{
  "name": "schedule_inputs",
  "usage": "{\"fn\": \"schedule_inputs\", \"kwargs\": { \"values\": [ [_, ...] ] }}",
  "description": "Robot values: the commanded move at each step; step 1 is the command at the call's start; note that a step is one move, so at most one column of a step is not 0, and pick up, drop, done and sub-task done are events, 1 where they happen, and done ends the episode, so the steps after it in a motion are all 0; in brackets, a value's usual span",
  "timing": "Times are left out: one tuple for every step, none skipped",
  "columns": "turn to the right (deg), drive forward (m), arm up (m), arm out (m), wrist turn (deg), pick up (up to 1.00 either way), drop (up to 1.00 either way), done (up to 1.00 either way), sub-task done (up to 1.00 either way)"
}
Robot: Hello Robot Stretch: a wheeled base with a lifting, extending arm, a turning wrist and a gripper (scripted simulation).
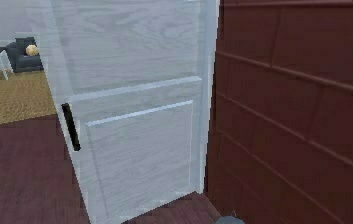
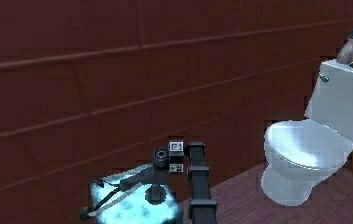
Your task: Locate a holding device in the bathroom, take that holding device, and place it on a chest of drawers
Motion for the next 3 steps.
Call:
{"fn": "schedule_inputs", "kwargs": {
  "values": [
    [0.0,0.00,0.00,0.00,45.0,0.00,0.00,0.00,0.00],
    [0.0,0.00,0.00,0.00,27.0,0.00,0.00,0.00,0.00],
    [0.0,0.00,-0.30,0.00,0.0,0.00,0.00,0.00,0.00]
  ]
}}
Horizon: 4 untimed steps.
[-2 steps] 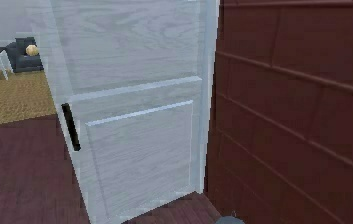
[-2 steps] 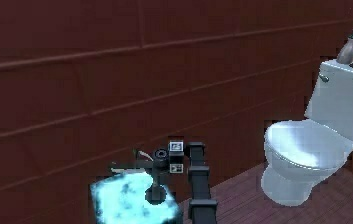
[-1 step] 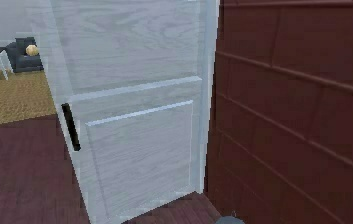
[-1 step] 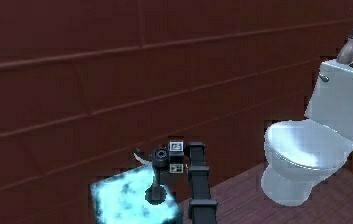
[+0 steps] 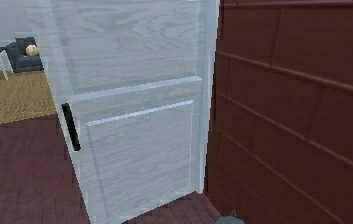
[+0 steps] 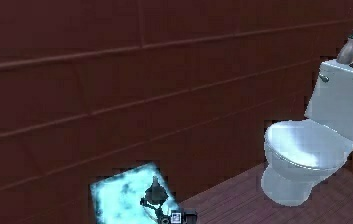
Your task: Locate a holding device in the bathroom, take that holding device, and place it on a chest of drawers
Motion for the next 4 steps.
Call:
{"fn": "schedule_inputs", "kwargs": {
  "values": [
    [0.0,0.00,0.00,0.00,0.0,1.00,0.00,0.00,0.00],
    [0.0,0.00,0.10,0.00,0.0,0.00,0.00,0.00,0.00],
    [0.0,0.00,0.40,0.00,0.0,0.00,0.00,0.00,0.00],
    [0.0,0.00,0.00,0.00,-45.0,0.00,0.00,0.00,0.00]
  ]
}}
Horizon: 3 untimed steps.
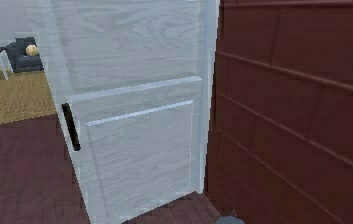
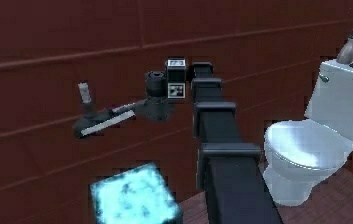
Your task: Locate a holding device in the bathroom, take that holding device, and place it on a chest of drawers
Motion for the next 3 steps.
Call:
{"fn": "schedule_inputs", "kwargs": {
  "values": [
    [0.0,0.00,0.00,0.00,-45.0,0.00,0.00,0.00,0.00],
    [0.0,0.00,0.00,0.00,-21.0,0.00,0.00,0.00,0.00],
    [0.0,0.00,0.00,-0.24,0.0,0.00,0.00,0.00,0.00]
  ]
}}
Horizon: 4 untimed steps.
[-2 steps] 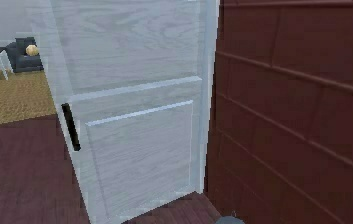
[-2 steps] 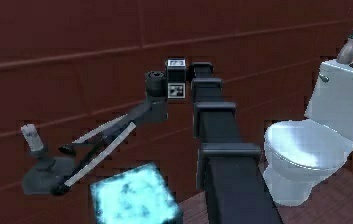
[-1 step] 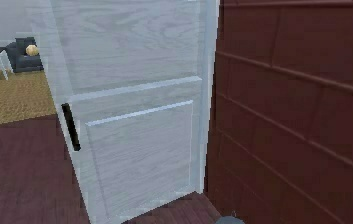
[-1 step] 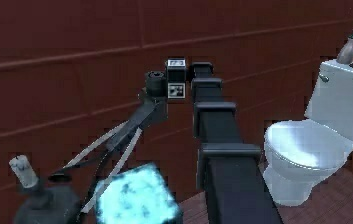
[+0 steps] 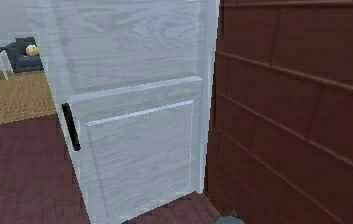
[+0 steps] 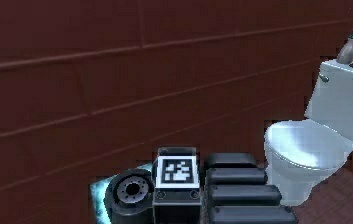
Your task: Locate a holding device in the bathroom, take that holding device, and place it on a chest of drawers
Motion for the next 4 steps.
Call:
{"fn": "schedule_inputs", "kwargs": {
  "values": [
    [-45.0,0.00,0.00,0.00,0.0,0.00,0.00,0.00,0.00],
    [-15.0,0.00,0.00,0.00,0.0,0.00,0.00,0.00,0.00],
    [0.0,1.00,0.00,0.00,0.0,0.00,0.00,0.00,0.00],
    [-9.0,0.00,0.00,0.00,0.0,0.00,0.00,0.00,0.00]
  ]
}}
